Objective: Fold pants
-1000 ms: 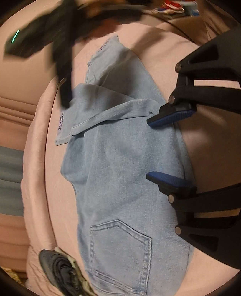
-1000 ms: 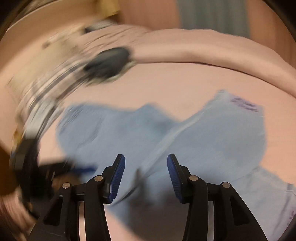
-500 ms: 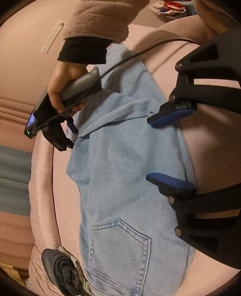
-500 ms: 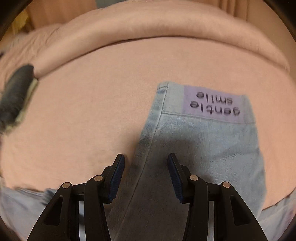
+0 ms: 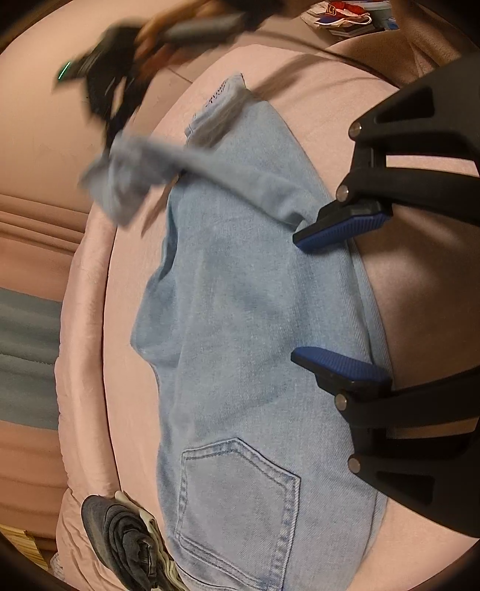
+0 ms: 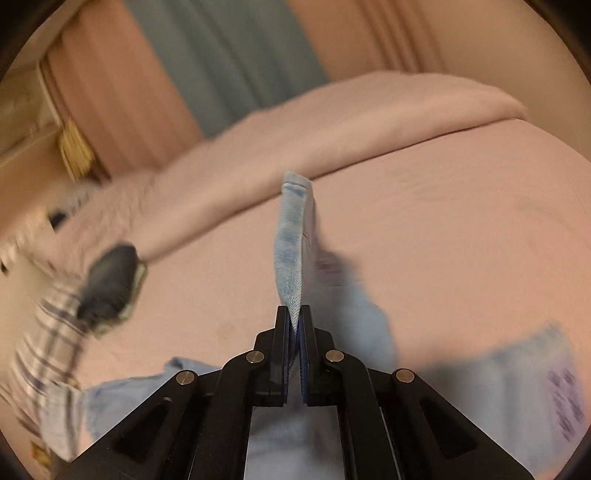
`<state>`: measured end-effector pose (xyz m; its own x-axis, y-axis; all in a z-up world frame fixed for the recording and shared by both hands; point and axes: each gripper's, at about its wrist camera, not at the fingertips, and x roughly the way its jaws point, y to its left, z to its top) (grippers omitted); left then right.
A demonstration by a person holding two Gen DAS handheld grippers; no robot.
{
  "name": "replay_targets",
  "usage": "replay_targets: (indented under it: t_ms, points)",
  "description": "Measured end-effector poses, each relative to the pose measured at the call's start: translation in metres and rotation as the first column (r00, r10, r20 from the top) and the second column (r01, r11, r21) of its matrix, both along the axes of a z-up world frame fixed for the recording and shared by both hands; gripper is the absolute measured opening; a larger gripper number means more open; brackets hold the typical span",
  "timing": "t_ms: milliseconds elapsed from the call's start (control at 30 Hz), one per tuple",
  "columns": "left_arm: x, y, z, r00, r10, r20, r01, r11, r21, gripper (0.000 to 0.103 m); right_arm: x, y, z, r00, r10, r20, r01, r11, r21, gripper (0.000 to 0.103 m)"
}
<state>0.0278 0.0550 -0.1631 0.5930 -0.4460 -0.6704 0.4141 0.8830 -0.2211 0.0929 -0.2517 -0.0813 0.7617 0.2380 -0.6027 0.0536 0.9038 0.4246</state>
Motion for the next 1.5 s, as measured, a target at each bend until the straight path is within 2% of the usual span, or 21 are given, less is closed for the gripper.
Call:
replay_targets:
  t_ms: [133,200,300,333,400,467,567,633,700,767,833,933,1067,1100,1167,1200,1267,1333,1367,1433,1500]
  points:
    - [0.001,-0.006,0.001,1.000,0.003,-0.010,-0.003,1.000,0.024,0.064,-0.076,-0.040,-0.014,0.999,-0.037,0.013,0.037,0.999,-0.010,0.004]
    - [0.002,-0.011,0.001,1.000,0.002,-0.016,-0.001,0.999,0.040,0.070,-0.108,-0.060,-0.036,0.997,-0.076,-0.017,0.077,0.996,0.050,0.004]
    - [0.004,-0.021,0.002,1.000,0.016,-0.024,-0.014,0.996,0.089,0.075,-0.123,-0.071,-0.063,0.989,-0.105,-0.101,0.113,0.991,0.072,0.004]
    - [0.006,-0.023,0.002,0.999,0.023,-0.029,-0.020,0.994,0.106,0.075,-0.126,-0.080,-0.077,0.985,-0.104,-0.139,0.120,0.987,0.109,0.004]
    - [0.009,-0.024,0.004,0.998,0.039,-0.052,-0.032,0.992,0.121,0.075,-0.129,-0.088,-0.087,0.981,-0.116,-0.154,0.147,0.966,0.214,0.004]
    - [0.011,-0.021,0.007,0.994,0.061,-0.089,-0.051,0.992,0.113,0.075,-0.128,-0.100,-0.092,0.984,-0.121,-0.133,0.157,0.938,0.310,0.015]
    - [0.009,-0.017,0.012,0.989,0.082,-0.127,-0.072,0.994,0.084,0.077,-0.128,-0.112,-0.093,0.980,-0.159,-0.117,0.191,0.914,0.358,0.031]
    - [0.004,-0.016,0.016,0.985,0.082,-0.149,-0.076,0.996,0.051,0.081,-0.125,-0.118,-0.094,0.975,-0.192,-0.108,0.220,0.886,0.408,0.037]
    - [0.001,-0.018,0.020,0.984,0.082,-0.160,-0.078,0.996,0.032,0.082,-0.129,-0.129,-0.098,0.972,-0.211,-0.103,0.235,0.864,0.444,0.038]
    - [0.000,-0.023,0.024,0.982,0.072,-0.174,-0.072,0.997,0.008,0.082,-0.129,-0.136,-0.099,0.965,-0.240,-0.101,0.260,0.857,0.445,0.038]
    - [0.003,-0.028,0.029,0.982,0.058,-0.179,-0.060,0.998,-0.004,0.082,-0.127,-0.138,-0.095,0.961,-0.257,-0.104,0.277,0.867,0.414,0.037]
    - [0.014,-0.043,0.036,0.985,0.047,-0.164,-0.047,0.999,0.005,0.082,-0.113,-0.138,-0.080,0.950,-0.288,-0.122,0.311,0.903,0.295,0.008]
    - [0.037,-0.065,0.033,0.988,0.050,-0.147,-0.044,0.998,0.044,0.082,-0.100,-0.132,-0.038,0.972,-0.233,0.017,0.222,0.944,0.243,0.006]
    - [0.040,-0.068,0.030,0.988,0.060,-0.146,-0.051,0.997,0.062,0.082,-0.104,-0.132,-0.019,0.969,-0.228,0.092,0.202,0.952,0.230,0.005]
    - [0.050,-0.073,0.017,0.981,0.077,-0.176,-0.063,0.994,0.086,0.082,-0.114,-0.133,-0.006,0.955,-0.254,0.151,0.223,0.955,0.198,0.005]
    - [0.051,-0.074,0.014,0.979,0.083,-0.186,-0.068,0.994,0.085,0.082,-0.116,-0.135,-0.006,0.952,-0.274,0.138,0.246,0.951,0.189,0.005]
    - [0.052,-0.075,0.009,0.982,0.094,-0.162,-0.077,0.992,0.104,0.082,-0.116,-0.147,-0.034,0.957,-0.289,0.032,0.279,0.942,0.185,0.005]
    - [0.054,-0.075,0.008,0.984,0.101,-0.144,-0.083,0.989,0.122,0.082,-0.114,-0.156,-0.073,0.941,-0.311,-0.134,0.330,0.931,0.159,0.006]
    - [0.055,-0.073,0.008,0.984,0.110,-0.142,-0.092,0.988,0.124,0.082,-0.115,-0.161,-0.093,0.938,-0.285,-0.196,0.324,0.923,0.209,0.006]
    - [0.059,-0.065,0.010,0.979,0.137,-0.151,-0.120,0.986,0.115,0.082,-0.126,-0.167,-0.092,0.947,-0.278,-0.160,0.312,0.917,0.250,0.006]
    - [0.061,-0.046,0.016,0.970,0.184,-0.161,-0.172,0.981,0.089,0.082,-0.127,-0.171,-0.082,0.946,-0.268,-0.180,0.303,0.929,0.214,0.011]
